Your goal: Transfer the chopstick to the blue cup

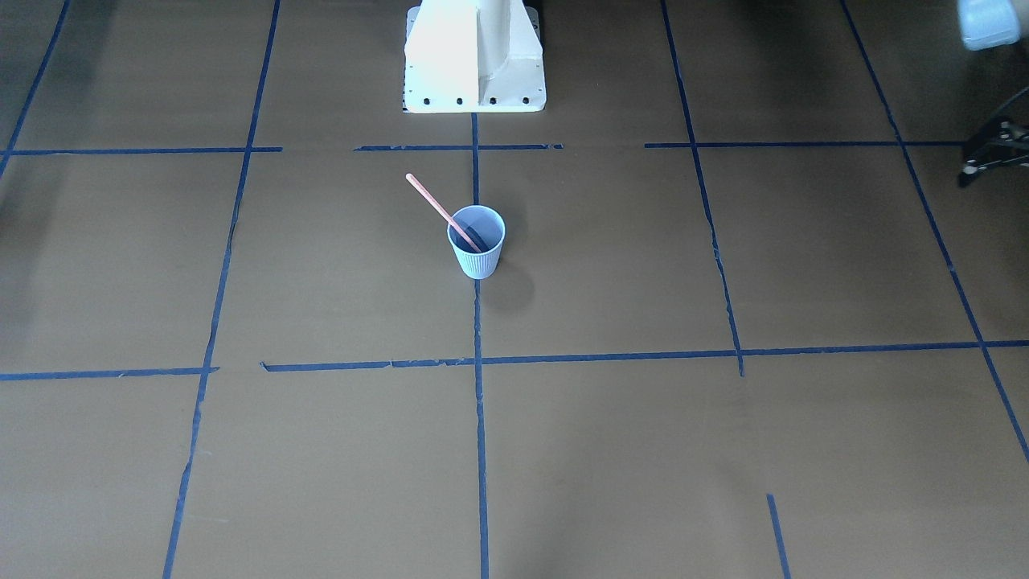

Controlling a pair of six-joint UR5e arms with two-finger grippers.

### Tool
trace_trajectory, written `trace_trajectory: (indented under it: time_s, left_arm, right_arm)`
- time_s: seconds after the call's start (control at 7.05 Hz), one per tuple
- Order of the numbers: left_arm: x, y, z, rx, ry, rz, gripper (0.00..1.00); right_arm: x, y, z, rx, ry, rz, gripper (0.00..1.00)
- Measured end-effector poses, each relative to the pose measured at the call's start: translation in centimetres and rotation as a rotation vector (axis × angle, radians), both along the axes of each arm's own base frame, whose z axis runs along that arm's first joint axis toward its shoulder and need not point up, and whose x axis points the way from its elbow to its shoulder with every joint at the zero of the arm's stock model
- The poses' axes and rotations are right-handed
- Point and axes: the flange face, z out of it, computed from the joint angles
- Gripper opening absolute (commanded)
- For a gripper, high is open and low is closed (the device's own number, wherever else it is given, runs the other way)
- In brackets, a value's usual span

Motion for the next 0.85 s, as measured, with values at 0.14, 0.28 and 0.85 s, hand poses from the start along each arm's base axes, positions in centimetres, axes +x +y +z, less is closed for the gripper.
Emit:
trace_trajectory:
  time_s: [0.14,0.28,0.85]
  left_arm:
    - [-2.2,0.6,1.6,-0.023,0.024,-0.005,1.0]
    - [-3.9,0.6,4.1,-0.044,0.056,-0.002,1.0]
    - [-7.0,-1.2,7.2,-0.123,0.093,-0.018,1.0]
  right_arm:
    - [1.0,0.6,0.6,0.008,0.002,0.002,1.0]
    - [1.7,0.8,0.7,0.013,0.003,0.008,1.0]
    - [1.8,0.5,-2.7,-0.09,0.011,0.011,1.0]
